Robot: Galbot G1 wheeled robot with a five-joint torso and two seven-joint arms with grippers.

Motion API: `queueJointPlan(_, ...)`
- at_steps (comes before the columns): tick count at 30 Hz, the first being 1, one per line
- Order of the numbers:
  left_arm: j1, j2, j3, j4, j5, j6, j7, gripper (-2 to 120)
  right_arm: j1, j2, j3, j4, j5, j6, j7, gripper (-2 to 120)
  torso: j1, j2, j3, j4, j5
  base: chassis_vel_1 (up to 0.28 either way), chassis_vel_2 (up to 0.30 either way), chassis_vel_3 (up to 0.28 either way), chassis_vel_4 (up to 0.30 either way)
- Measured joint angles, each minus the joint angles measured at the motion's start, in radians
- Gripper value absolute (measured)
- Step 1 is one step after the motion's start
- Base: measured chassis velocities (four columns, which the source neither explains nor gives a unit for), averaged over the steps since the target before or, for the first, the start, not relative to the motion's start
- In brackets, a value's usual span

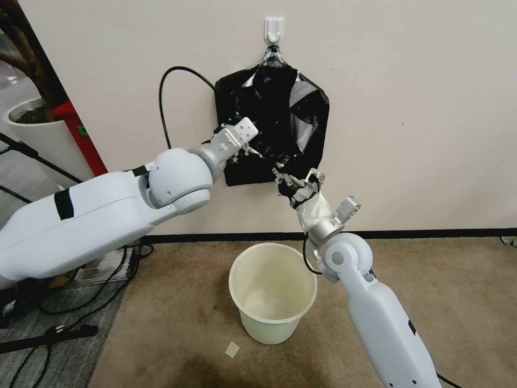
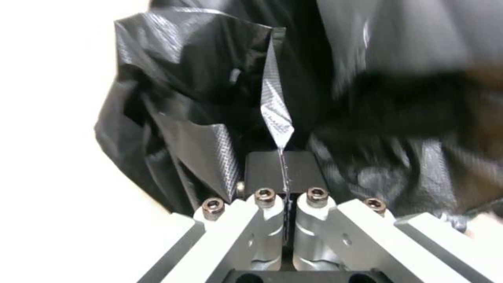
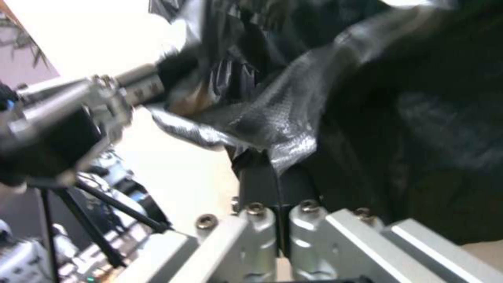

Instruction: Place a trash bag onto the trash bin.

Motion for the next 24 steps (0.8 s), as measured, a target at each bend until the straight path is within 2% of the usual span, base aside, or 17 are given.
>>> queueJointPlan(2, 0.068, 0.008, -0.050, -0.008, 0.000, -0.096, -0.015, 0, -0.020, -0.015, -0.001, 0.029, -0.069, 0.001, 0.015, 14, 0.000, 0.000, 0.000, 0.0001, 0.0001, 0.000, 0.000, 0.000, 0.000)
queueJointPlan(4, 0.077, 0.009, -0.056, -0.009, 0.000, -0.106, -0.016, 0, -0.024, -0.018, -0.001, 0.034, -0.081, 0.002, 0.016, 15, 0.000, 0.000, 0.000, 0.0001, 0.0001, 0.000, 0.000, 0.000, 0.000)
queueJointPlan(5, 0.092, 0.011, -0.070, -0.011, 0.000, -0.125, -0.018, 0, -0.032, -0.025, -0.001, 0.045, -0.110, 0.003, 0.018, 22, 0.000, 0.000, 0.000, 0.0000, 0.0000, 0.000, 0.000, 0.000, 0.000)
queueJointPlan(6, 0.130, 0.014, -0.100, -0.016, 0.004, -0.164, -0.019, 0, -0.052, -0.043, 0.005, 0.075, -0.194, 0.006, 0.028, 28, 0.000, 0.000, 0.000, 0.0001, 0.0002, 0.000, 0.000, 0.000, 0.000)
queueJointPlan(7, 0.130, 0.014, -0.100, -0.016, 0.004, -0.164, -0.019, 0, -0.052, -0.043, 0.005, 0.075, -0.194, 0.006, 0.028, 28, 0.000, 0.000, 0.000, 0.0001, 0.0002, 0.000, 0.000, 0.000, 0.000)
queueJointPlan(10, 0.204, 0.025, -0.145, -0.034, 0.031, -0.207, -0.010, 0, -0.097, -0.081, 0.035, 0.153, -0.387, 0.036, 0.060, 41, 0.000, 0.000, 0.000, -0.0002, 0.0004, 0.000, 0.000, 0.000, 0.000)
queueJointPlan(13, 0.223, 0.029, -0.155, -0.042, 0.041, -0.211, -0.003, 0, -0.105, -0.095, 0.051, 0.182, -0.422, 0.046, 0.065, 48, 0.000, 0.000, 0.000, -0.0001, 0.0003, 0.000, 0.000, 0.000, 0.000)
queueJointPlan(14, 0.244, 0.035, -0.164, -0.050, 0.051, -0.215, 0.003, 0, -0.106, -0.116, 0.068, 0.207, -0.444, 0.055, 0.069, 57, 0.000, 0.000, 0.000, -0.0001, 0.0003, 0.000, 0.000, 0.000, 0.000)
queueJointPlan(15, 0.244, 0.035, -0.164, -0.050, 0.051, -0.215, 0.003, 0, -0.106, -0.116, 0.068, 0.207, -0.444, 0.055, 0.069, 57, 0.000, 0.000, 0.000, -0.0001, 0.0003, 0.000, 0.000, 0.000, 0.000)
queueJointPlan(18, 0.274, 0.046, -0.178, -0.067, 0.062, -0.216, 0.010, 0, -0.070, -0.165, 0.086, 0.222, -0.479, 0.069, 0.072, 72, 0.000, 0.000, 0.000, -0.0002, 0.0003, 0.000, 0.000, 0.000, 0.000)
queueJointPlan(19, 0.274, 0.046, -0.178, -0.067, 0.062, -0.216, 0.010, 0, -0.070, -0.165, 0.086, 0.222, -0.479, 0.069, 0.072, 72, 0.000, 0.000, 0.000, -0.0002, 0.0003, 0.000, 0.000, 0.000, 0.000)
queueJointPlan(21, 0.286, 0.051, -0.185, -0.074, 0.073, -0.216, 0.013, 0, -0.003, -0.194, 0.061, 0.203, -0.501, 0.065, 0.068, 84, 0.000, 0.000, 0.000, -0.0001, 0.0002, 0.000, 0.000, 0.000, 0.000)
queueJointPlan(22, 0.286, 0.051, -0.185, -0.074, 0.073, -0.216, 0.013, 0, -0.003, -0.194, 0.061, 0.203, -0.501, 0.065, 0.068, 84, 0.000, 0.000, 0.000, -0.0001, 0.0002, 0.000, 0.000, 0.000, 0.000)
queueJointPlan(24, 0.286, 0.051, -0.186, -0.074, 0.074, -0.214, 0.013, 0, 0.040, -0.197, 0.028, 0.158, -0.543, 0.067, 0.060, 93, 0.000, 0.000, 0.000, 0.0000, 0.0003, 0.000, 0.000, 0.000, 0.000)
